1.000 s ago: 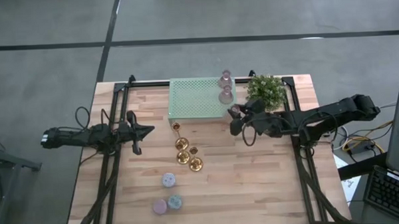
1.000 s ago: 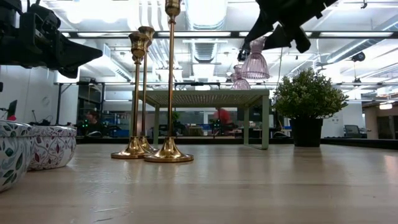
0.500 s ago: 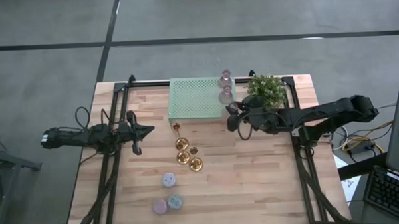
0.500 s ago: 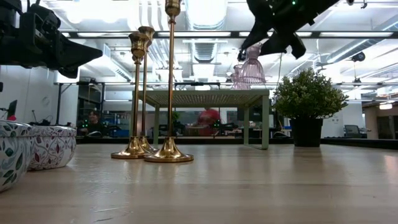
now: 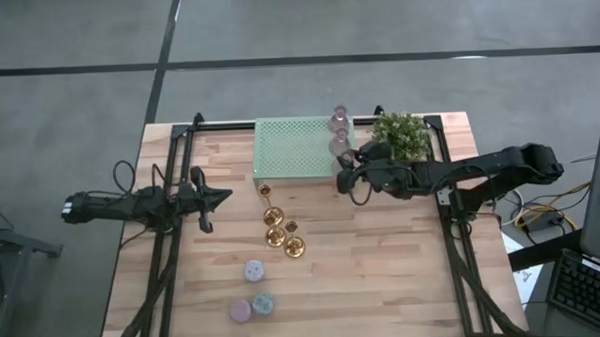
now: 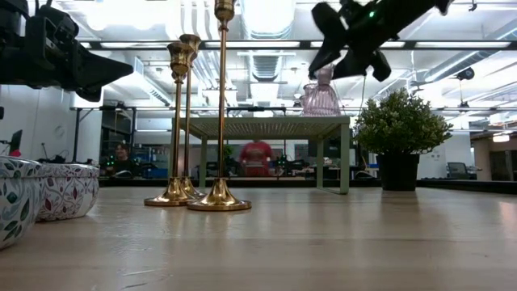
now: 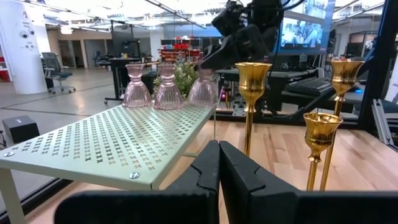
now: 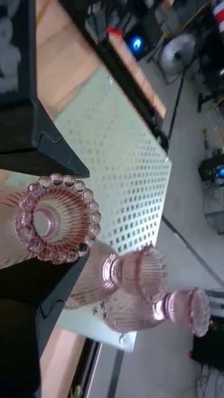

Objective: Pick & Place candle stick holders
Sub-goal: Put the light purple glass candle holder on the shelf aligned with the other glass candle holder

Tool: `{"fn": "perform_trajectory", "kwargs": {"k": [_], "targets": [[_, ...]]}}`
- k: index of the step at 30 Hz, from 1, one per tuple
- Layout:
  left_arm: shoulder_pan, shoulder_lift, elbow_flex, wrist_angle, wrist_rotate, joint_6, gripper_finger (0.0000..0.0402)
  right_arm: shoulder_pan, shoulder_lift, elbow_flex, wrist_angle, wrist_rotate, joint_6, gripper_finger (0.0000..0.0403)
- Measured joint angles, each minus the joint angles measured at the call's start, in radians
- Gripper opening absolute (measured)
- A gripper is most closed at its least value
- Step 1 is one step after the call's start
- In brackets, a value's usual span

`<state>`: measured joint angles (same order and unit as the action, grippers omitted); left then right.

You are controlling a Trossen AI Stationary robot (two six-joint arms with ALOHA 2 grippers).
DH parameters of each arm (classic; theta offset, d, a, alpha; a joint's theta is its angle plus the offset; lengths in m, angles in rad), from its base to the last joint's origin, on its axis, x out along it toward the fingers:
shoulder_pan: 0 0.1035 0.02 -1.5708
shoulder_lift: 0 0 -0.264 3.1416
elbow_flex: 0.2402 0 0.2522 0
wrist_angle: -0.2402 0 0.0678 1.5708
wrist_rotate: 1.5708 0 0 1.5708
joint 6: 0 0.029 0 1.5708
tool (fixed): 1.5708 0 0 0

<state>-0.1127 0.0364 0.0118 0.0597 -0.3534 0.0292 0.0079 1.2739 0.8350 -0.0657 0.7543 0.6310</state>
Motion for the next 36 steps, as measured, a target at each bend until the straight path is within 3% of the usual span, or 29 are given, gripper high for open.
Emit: {"fn": "perform_trajectory", "kwargs": {"k": [7,14,36], "targets": [[0.000,0.000,0.000,0.000,0.000,0.000,0.0010,-0.006,0.064,0.079,-0.016,0.000,-0.038,0.0175],[0.000,0.000,0.000,0.000,0.000,0.000,0.0010,-0.020,0.118,0.158,-0.138,0.000,-0.012,0.0179],[0.000,0.000,0.000,0.000,0.000,0.000,0.0010,-0.046,0.137,0.161,-0.141,0.004,-0.009,0.0191]]}}
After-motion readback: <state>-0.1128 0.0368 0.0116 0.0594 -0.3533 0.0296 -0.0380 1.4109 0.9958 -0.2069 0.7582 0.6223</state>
